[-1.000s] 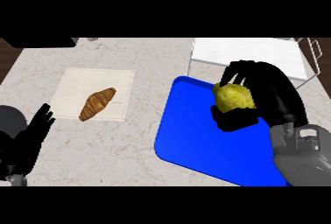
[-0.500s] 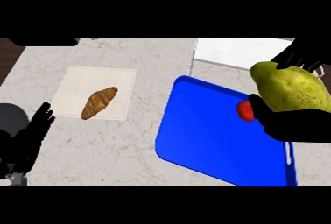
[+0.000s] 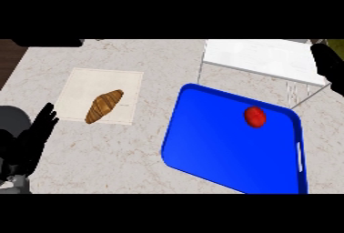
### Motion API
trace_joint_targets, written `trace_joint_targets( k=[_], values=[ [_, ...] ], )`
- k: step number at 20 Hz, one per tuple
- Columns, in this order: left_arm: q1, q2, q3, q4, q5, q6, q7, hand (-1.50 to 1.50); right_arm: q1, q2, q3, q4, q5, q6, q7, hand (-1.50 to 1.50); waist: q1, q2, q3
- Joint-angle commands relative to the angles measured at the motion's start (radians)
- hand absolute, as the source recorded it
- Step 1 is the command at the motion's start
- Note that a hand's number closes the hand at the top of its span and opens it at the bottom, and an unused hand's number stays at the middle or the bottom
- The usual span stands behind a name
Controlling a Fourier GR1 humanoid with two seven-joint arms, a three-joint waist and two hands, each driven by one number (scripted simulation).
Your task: Pick the pear from the tray and place it in the tiered shelf
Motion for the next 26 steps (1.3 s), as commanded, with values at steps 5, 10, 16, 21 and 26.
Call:
trace_joint_targets(
  k=[5, 10, 16, 21, 26],
  values=[
    [0.002, -0.017, 0.006, 0.027, -0.011, -0.012, -0.030, 0.00, -0.109, -0.048, 0.026, 0.220, 0.068, 0.066, -0.027, 1.50, 0.007, 0.004, 0.000],
    [0.007, -0.004, 0.021, -0.016, 0.005, -0.029, 0.017, 0.00, -0.141, -0.065, 0.018, 0.318, 0.121, 0.069, -0.065, 1.50, 0.008, 0.003, 0.001],
    [0.011, -0.024, 0.011, -0.035, -0.012, -0.023, 0.036, 0.00, -0.152, -0.050, 0.042, 0.490, 0.243, 0.012, -0.207, 1.50, 0.008, 0.005, 0.001],
    [0.013, -0.016, 0.023, -0.066, -0.019, -0.032, 0.033, 0.00, -0.192, -0.011, 0.006, 0.651, 0.288, -0.070, -0.294, 1.50, 0.014, 0.005, 0.001],
    [-0.004, -0.008, 0.047, 0.009, -0.008, -0.065, -0.001, 0.00, -0.223, 0.052, -0.016, 0.842, 0.313, -0.175, -0.394, 1.50, 0.017, 0.008, 0.001]
  ],
)
